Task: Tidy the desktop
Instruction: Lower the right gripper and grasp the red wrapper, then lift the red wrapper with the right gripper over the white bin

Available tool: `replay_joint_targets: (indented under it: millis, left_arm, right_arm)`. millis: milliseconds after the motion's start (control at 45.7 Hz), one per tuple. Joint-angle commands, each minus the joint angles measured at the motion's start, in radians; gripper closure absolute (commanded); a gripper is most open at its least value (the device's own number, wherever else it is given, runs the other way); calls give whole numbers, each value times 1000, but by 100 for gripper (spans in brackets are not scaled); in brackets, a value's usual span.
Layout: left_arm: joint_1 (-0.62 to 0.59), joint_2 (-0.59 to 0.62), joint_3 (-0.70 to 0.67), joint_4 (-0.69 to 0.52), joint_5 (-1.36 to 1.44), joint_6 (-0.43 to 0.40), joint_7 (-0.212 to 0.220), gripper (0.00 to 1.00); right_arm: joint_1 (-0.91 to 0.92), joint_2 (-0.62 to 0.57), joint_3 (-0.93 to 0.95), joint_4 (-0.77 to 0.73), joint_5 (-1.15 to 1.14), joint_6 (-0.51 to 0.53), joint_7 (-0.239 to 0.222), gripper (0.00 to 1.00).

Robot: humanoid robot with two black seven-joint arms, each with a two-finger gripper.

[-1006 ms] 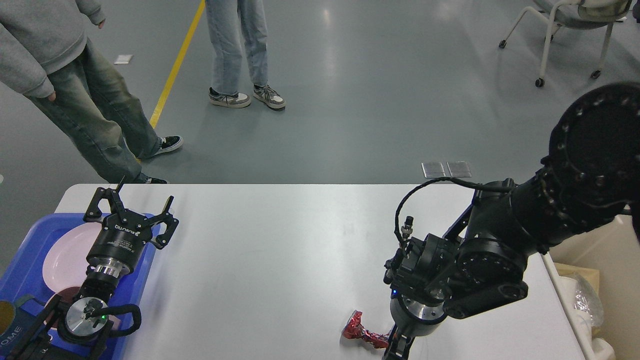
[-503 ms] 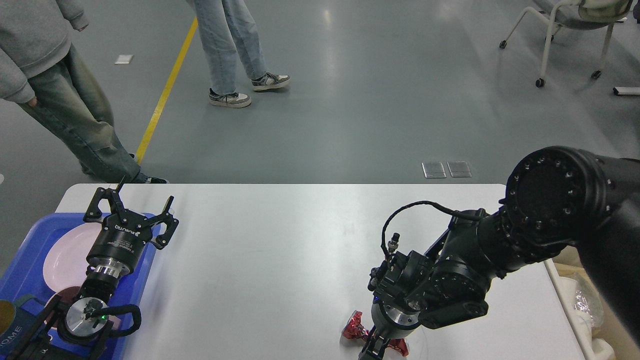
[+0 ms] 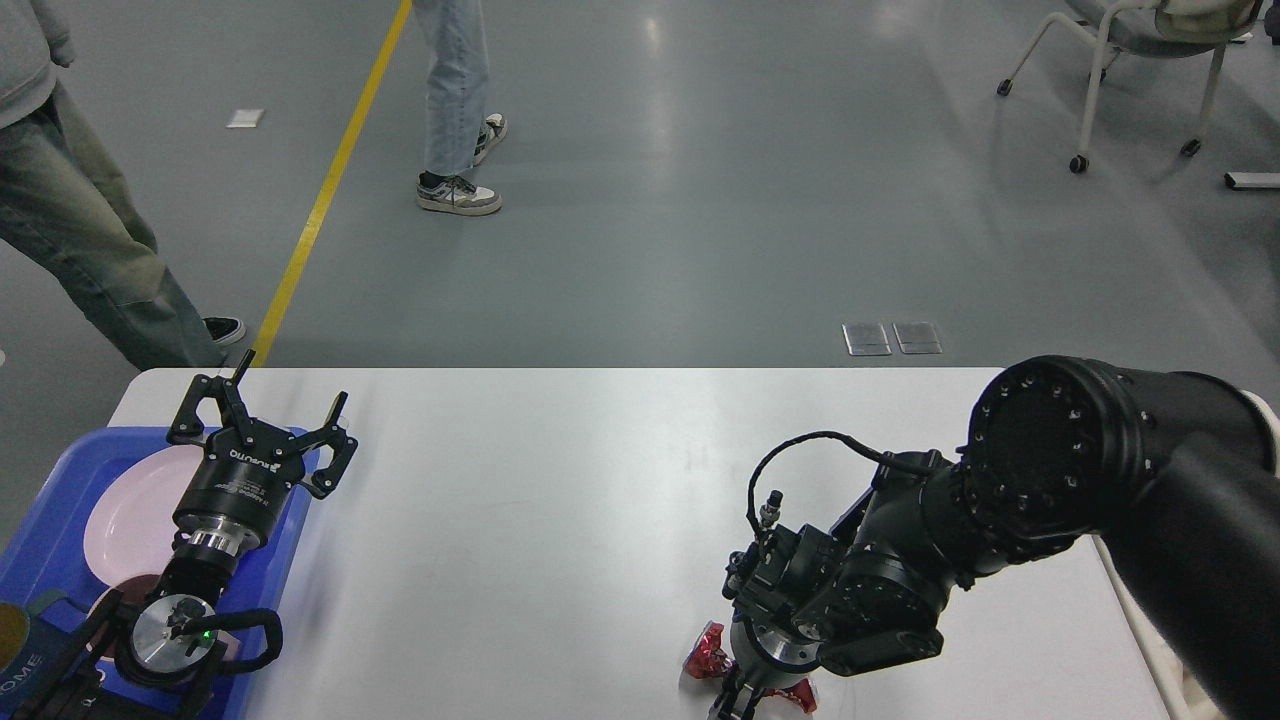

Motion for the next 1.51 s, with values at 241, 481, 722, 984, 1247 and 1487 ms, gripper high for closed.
replay_joint_targets:
  millis: [241, 481, 722, 984, 1247, 1487]
  left_arm:
    - [1, 3, 0, 0, 0, 0, 0, 4]
    - [0, 0, 0, 0, 0, 0, 0, 4]
    - [0, 0, 0, 0, 0, 0, 0, 4]
    - [0, 0, 0, 0, 0, 0, 0, 4]
    - [0, 3, 0, 0, 0, 0, 0, 4]
    - [1, 0, 0, 0, 0, 0, 0, 4]
  right_arm:
    - [10, -3, -60, 10, 1, 37, -19, 100]
    - [9, -6, -60, 17, 1, 39, -36, 100]
    - [37, -18, -60, 40, 48, 37, -37, 100]
    - [237, -108, -71, 188, 259, 56, -27, 100]
    - [558, -279, -94, 226, 598, 347, -19, 100]
    - [796, -389, -137, 226, 867, 573, -20, 100]
